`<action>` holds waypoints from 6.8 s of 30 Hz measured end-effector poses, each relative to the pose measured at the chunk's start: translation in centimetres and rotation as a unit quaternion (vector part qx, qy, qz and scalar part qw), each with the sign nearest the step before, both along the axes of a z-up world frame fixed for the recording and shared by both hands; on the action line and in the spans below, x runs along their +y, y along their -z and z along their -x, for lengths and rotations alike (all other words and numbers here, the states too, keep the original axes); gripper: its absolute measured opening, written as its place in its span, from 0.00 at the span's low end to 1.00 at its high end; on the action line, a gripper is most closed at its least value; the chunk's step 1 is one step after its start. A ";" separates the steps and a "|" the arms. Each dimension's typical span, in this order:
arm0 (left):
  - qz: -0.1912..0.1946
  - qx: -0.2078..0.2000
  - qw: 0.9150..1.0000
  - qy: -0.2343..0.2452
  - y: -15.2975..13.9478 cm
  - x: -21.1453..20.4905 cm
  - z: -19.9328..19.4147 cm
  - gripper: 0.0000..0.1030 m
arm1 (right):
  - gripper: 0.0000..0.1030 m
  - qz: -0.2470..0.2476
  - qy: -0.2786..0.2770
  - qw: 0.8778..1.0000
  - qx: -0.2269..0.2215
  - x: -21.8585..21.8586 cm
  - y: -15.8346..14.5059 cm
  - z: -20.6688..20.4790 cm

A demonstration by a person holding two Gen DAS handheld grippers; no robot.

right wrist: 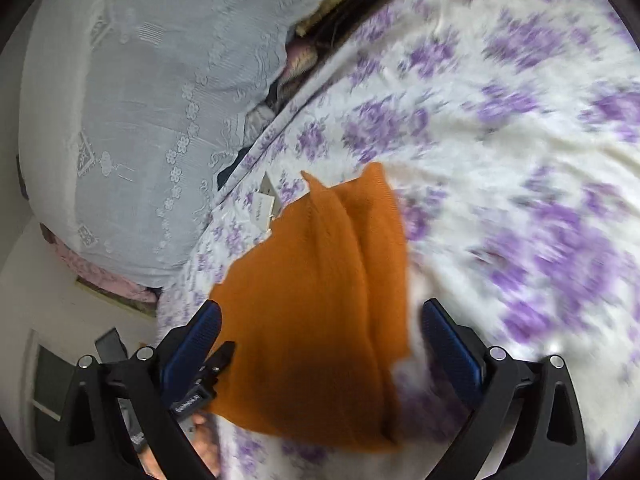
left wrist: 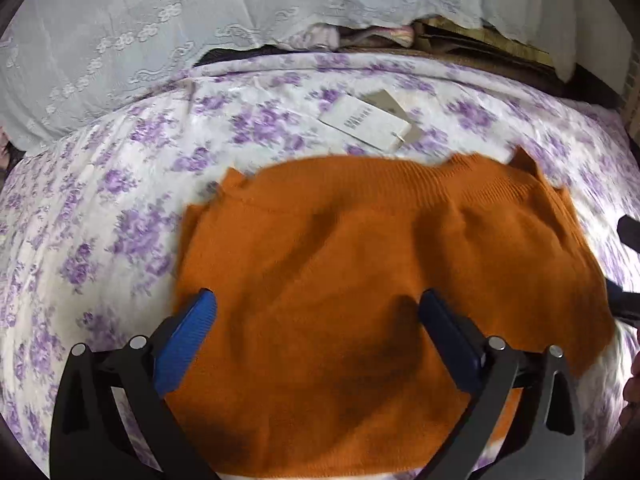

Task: Fold small clothes

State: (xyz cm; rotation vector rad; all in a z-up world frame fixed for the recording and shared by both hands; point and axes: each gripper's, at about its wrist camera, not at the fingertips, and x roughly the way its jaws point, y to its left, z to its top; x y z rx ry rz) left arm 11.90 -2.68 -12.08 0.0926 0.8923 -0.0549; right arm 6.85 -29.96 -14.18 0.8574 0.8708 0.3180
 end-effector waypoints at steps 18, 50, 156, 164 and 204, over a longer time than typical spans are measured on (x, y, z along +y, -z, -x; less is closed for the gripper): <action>0.100 -0.013 0.992 0.077 -1.9 -1.5 -0.1 0.95 | 0.97 -0.075 -0.055 0.994 -0.065 1.8 -1.1 -1.3; 0.050 0.008 0.997 0.065 -5.0 -3.4 -2.8 0.95 | 0.97 -0.140 -0.102 0.978 -0.113 8.6 -7.3 -0.5; 0.036 -0.003 0.999 0.002 -0.5 10.4 0.7 0.96 | 0.97 -0.162 -0.228 0.956 -0.084 18.2 -6.1 -6.7; 0.100 0.052 0.994 -0.001 2.0 11.7 -0.3 0.96 | 0.97 -0.134 -0.175 0.975 -0.029 16.9 0.0 -13.0; 0.164 0.011 0.986 -0.002 -2.0 13.7 3.6 0.96 | 0.97 -0.178 -0.265 0.944 -0.079 14.9 -4.0 1.5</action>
